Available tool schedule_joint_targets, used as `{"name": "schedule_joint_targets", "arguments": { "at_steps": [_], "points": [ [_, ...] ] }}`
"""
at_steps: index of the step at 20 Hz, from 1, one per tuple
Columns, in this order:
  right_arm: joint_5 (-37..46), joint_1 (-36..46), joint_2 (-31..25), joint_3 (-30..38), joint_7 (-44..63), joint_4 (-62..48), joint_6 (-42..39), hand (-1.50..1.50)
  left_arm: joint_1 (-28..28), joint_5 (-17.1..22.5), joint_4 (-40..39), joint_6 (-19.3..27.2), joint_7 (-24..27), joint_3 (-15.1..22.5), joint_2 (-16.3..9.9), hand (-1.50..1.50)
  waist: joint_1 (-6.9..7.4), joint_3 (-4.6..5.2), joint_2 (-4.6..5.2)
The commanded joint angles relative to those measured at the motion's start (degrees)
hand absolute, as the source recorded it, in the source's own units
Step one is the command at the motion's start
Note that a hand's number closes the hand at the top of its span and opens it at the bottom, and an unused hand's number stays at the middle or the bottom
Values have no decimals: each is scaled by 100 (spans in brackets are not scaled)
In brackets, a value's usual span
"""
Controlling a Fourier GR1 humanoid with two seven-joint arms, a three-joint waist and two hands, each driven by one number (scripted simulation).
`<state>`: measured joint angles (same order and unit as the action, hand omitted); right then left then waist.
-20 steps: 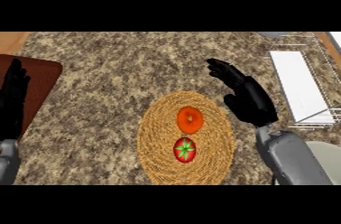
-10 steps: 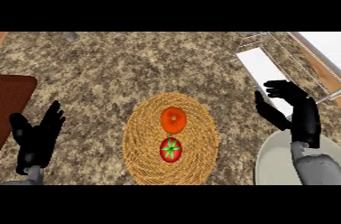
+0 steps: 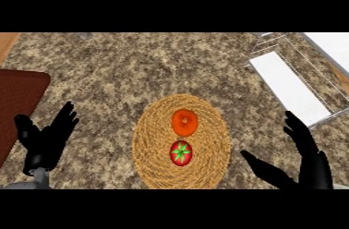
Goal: Pick the squash from the placemat and place it in the tiered shelf
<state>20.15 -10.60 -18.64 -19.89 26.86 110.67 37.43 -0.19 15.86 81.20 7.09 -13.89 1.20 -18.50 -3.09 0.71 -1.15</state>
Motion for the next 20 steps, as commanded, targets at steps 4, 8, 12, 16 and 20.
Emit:
{"name": "schedule_joint_targets", "arguments": {
  "at_steps": [4, 8, 12, 16, 20],
  "points": [
    [1469, -193, -74, -915, 2457, 1456, -751, -150, 48, -169, -26, 62, -196, 318, 247, 0, 270, -42, 96],
    [2285, 650, 350, -952, 4101, 1655, -1549, -150, -143, -45, -306, -208, -135, 135, 75, 0, 351, -29, 124],
    [2979, 1518, 1021, -851, 5068, 1106, -2134, -150, -201, -115, -312, -166, -170, 234, 178, 0, 423, -31, 133],
    [3534, 2052, 1604, -736, 5456, 446, -2618, -150, -278, -192, -441, -124, -78, 262, 266, 0, 391, -37, 138],
    [3519, 2635, 1844, -489, 5790, -107, -2940, -150, -394, -176, -591, -173, -114, 249, 291, 0, 372, -45, 151]
  ]
}}
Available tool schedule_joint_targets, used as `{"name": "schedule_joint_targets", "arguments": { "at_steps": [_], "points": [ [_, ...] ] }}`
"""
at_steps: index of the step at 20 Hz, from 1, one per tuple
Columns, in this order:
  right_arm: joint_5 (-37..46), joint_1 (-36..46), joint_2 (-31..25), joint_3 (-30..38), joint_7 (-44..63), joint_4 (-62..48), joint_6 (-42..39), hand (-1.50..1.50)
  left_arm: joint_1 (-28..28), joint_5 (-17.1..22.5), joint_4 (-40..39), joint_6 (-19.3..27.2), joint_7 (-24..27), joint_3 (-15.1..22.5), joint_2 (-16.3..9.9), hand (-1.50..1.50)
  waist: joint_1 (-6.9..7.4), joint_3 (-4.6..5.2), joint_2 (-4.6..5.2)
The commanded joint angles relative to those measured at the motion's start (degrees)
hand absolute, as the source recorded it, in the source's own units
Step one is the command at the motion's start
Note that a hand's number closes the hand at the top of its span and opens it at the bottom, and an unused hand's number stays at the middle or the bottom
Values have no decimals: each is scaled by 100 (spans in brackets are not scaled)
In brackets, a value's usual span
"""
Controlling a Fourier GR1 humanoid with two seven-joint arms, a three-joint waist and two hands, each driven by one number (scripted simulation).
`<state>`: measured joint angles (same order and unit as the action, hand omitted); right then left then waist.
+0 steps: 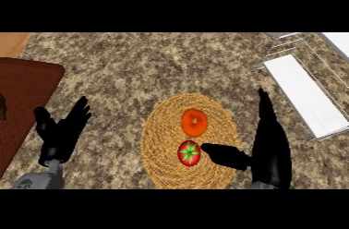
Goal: Pick the squash from the placemat and place it in the tiered shelf
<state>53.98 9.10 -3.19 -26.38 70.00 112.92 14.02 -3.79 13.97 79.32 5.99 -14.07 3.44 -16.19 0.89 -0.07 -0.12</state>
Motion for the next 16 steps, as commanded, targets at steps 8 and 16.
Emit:
{"name": "schedule_joint_targets", "arguments": {
  "at_steps": [8, 16],
  "points": [
    [-318, 1156, 314, 263, 1522, -1201, -860, -150, 67, 88, -199, -171, -198, -92, -85, 0, 18, 24, 8],
    [-308, 1190, 316, 227, 1522, -2224, -417, -150, -96, -18, -323, -53, -186, -80, 35, 0, -21, 23, 25]
  ]
}}
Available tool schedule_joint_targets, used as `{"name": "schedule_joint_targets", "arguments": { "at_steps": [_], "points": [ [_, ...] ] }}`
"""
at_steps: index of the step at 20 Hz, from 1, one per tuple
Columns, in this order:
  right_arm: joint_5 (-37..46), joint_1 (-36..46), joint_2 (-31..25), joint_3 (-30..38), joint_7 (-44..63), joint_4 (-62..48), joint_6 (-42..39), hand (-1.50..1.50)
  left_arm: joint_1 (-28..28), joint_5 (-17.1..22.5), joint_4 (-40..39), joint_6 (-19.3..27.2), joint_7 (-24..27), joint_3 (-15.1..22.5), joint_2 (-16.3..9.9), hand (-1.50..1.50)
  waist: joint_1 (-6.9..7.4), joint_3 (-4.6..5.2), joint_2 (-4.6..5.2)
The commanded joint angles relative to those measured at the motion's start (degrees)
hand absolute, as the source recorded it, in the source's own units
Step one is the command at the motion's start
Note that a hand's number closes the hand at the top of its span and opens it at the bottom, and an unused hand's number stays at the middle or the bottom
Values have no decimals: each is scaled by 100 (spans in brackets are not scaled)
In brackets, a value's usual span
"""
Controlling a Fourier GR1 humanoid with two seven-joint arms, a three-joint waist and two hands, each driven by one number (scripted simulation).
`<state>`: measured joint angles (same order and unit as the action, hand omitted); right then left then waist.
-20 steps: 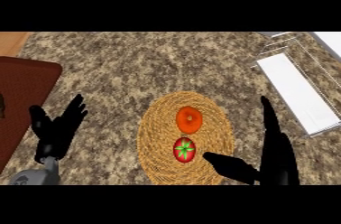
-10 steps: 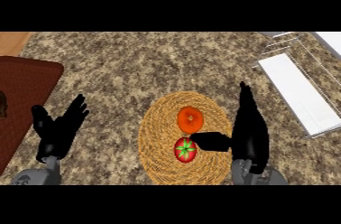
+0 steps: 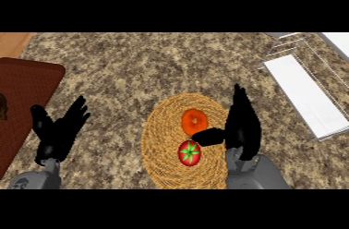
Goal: Pick the squash from the placemat and place it in the tiered shelf
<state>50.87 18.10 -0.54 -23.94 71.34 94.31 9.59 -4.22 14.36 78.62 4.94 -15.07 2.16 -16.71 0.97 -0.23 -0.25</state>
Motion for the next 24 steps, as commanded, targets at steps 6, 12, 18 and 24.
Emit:
{"name": "schedule_joint_targets", "arguments": {
  "at_steps": [6, 12, 18, 24],
  "points": [
    [48, 400, 51, -69, 1387, -702, 155, -150, 146, -77, -379, -70, 170, -30, 43, 0, -21, 41, 24],
    [-16, 517, 51, -100, 1387, -1131, 419, -150, 14, 4, -216, -63, -147, -15, 88, 0, -20, 32, 26],
    [174, 494, 52, -57, 1387, -1564, 548, -150, 233, -160, -213, 20, 71, 54, 177, 0, -13, 36, 25],
    [218, 699, 52, -79, 1388, -1828, 693, -150, 400, -87, 130, -72, -188, 129, 160, 0, 50, 29, 8]
  ]
}}
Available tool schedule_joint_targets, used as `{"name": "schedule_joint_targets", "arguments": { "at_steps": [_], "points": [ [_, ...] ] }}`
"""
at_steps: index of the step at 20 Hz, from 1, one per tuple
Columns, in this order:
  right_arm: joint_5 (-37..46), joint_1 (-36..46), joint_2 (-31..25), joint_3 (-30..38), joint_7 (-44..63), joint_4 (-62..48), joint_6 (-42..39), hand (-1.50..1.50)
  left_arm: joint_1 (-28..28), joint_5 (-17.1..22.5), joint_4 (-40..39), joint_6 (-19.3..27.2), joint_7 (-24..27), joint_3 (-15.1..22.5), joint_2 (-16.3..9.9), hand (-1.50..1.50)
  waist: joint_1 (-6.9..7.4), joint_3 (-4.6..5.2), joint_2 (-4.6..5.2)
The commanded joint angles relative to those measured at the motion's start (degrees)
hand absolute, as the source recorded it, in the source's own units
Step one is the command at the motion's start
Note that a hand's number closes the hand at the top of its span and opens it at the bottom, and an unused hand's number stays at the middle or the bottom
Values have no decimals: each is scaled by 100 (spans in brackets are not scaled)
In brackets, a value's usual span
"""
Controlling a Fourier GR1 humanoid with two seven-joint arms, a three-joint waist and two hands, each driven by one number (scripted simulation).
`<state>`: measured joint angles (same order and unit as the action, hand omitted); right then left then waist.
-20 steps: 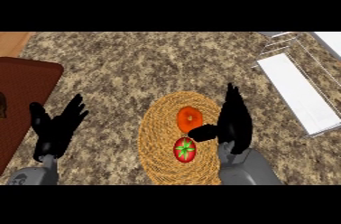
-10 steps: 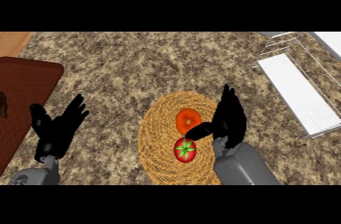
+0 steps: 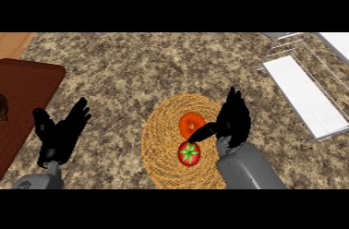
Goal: Pick the squash from the placemat and place it in the tiered shelf
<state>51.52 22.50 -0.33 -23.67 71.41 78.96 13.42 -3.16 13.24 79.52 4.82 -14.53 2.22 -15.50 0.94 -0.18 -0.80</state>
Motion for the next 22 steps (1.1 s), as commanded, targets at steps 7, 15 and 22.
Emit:
{"name": "schedule_joint_targets", "arguments": {
  "at_steps": [7, 15, 22],
  "points": [
    [122, 517, 31, -195, 1335, -760, 699, -150, 118, 42, 9, -32, -332, 1, 27, 0, 81, 17, 93],
    [-864, 354, 30, -656, 357, -1204, -458, 150, 1, -16, 19, -125, -368, 57, 11, 0, 126, 17, 113],
    [-1364, 1276, 32, -1111, 307, -1847, 1214, 150, 61, -117, -466, -179, 148, -110, 123, 0, 64, 19, 107]
  ]
}}
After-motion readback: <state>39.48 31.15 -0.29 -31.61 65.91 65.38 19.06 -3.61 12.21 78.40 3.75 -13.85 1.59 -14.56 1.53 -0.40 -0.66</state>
